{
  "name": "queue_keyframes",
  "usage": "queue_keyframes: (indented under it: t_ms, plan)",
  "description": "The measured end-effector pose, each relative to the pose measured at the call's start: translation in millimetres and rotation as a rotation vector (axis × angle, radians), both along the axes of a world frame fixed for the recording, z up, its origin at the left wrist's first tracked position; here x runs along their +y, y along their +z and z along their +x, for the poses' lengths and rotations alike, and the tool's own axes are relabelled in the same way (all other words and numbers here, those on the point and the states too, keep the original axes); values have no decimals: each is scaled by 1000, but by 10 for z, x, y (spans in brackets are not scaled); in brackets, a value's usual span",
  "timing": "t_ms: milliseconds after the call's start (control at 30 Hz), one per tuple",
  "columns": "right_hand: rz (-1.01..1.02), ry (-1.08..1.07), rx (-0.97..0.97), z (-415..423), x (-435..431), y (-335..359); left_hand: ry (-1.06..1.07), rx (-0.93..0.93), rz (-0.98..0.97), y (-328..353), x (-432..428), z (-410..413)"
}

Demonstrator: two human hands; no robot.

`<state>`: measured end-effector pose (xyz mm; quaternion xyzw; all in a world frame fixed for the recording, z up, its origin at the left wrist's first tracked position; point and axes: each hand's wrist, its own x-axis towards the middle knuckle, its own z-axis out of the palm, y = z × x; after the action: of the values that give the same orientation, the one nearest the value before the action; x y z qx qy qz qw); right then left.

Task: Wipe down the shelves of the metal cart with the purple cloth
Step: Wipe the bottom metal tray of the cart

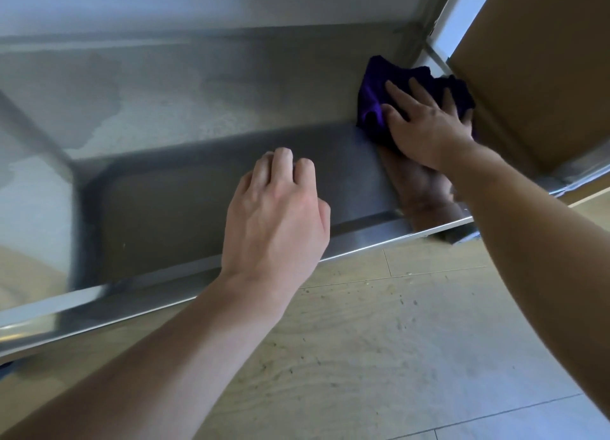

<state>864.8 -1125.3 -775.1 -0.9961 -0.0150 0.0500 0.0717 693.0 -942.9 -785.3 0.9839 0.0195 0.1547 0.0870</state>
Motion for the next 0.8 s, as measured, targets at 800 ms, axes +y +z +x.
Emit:
queue_keyframes:
  t_ms: [800]
  plan:
    - [9, -31, -39, -497, -462, 12, 18, 37, 41, 6, -1, 3]
